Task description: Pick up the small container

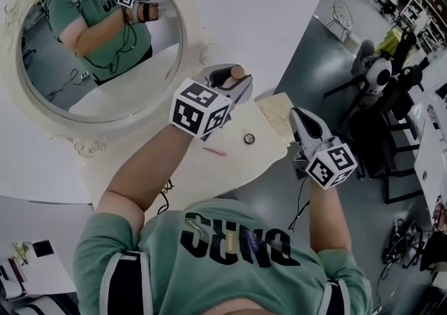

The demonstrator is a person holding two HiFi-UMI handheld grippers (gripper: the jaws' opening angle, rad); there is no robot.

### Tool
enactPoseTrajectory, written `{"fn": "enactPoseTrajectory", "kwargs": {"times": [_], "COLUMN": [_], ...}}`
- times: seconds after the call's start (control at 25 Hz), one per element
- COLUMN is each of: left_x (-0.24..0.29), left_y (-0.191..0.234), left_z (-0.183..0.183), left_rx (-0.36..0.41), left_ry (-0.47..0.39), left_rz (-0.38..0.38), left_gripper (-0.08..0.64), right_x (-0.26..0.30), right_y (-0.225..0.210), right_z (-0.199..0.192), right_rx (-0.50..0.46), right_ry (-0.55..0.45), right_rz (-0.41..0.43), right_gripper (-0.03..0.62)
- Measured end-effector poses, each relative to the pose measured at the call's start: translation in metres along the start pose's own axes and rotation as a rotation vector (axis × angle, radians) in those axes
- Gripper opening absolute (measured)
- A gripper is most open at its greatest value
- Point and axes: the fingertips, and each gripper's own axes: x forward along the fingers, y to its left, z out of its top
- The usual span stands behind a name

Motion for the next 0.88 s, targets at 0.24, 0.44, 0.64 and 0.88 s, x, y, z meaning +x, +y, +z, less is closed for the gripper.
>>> {"fn": "enactPoseTrajectory", "kwargs": {"times": [0.24,0.44,0.64,0.88], "left_x": [-0.01,-0.018,-0.025,-0.03], "left_y": [-0.008,-0.015,-0.022,-0.029], "left_z": [0.027,0.051,0.073,0.088], "left_rx": [0.018,0.021,0.028,0.036], "left_ry": [-0.012,-0.022,-0.03,-0.024], "left_rz": [-0.035,-0.069,-0.098,-0.12], "left_gripper": [0.137,0.137,0.137,0.137], "right_x": [-0.002,-0.004,-0.006,-0.005], "right_y": [0.0,0.002,0.004,0.007], "right_z": [0.025,0.046,0.061,0.074], "right_rx": [-0.031,-0.059,-0.078,-0.095], "right_ry": [-0.023,-0.042,-0.054,-0.069], "right_rz": [0.0,0.005,0.013,0.023], "right_gripper": [0.009,0.009,0.009,0.009]}}
